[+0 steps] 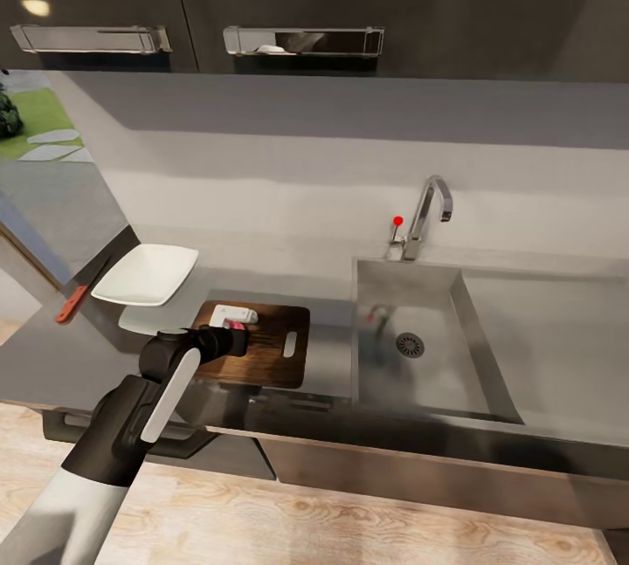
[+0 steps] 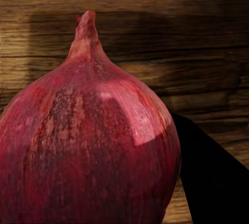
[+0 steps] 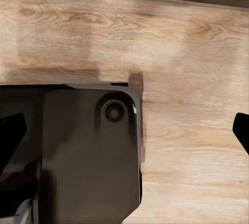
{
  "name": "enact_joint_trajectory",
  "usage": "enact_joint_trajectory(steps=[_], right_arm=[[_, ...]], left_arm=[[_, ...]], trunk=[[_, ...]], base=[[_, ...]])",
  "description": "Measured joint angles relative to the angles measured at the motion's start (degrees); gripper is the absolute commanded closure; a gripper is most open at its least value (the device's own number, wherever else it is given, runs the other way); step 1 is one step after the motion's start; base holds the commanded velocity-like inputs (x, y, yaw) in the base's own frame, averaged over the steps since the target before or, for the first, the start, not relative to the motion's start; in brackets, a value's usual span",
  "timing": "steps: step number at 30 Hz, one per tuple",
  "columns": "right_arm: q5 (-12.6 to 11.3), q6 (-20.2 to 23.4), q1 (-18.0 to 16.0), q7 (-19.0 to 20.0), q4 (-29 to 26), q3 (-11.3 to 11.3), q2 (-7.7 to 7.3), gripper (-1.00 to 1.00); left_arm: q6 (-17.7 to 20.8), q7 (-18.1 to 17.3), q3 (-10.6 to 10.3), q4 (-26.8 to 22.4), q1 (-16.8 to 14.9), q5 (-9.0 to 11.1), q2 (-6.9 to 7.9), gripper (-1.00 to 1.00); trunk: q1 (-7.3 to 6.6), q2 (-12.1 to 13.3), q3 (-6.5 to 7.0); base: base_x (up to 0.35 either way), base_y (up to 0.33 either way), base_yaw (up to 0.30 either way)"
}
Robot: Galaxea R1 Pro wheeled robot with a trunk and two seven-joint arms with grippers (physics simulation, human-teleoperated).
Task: In the kitchen, take the Vidalia onion out of the sink, dice it on the chopping board with the paring knife, put the diced onion into the bowl on the countertop, then place both the paring knife and the chopping board into the sink.
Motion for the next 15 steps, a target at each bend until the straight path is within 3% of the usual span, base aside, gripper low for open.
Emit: enact_joint_trajectory(steps=[15], right_arm=[[0.00,0.00,0.00,0.00,-0.04,0.00,0.00,-1.00]], left_arm=[[1.49,0.07,0.01,-4.33,0.02,-0.24,0.07,1.00]], trunk=[[0.01,0.01,-0.03]], base=[[0.000,0.000,0.000]])
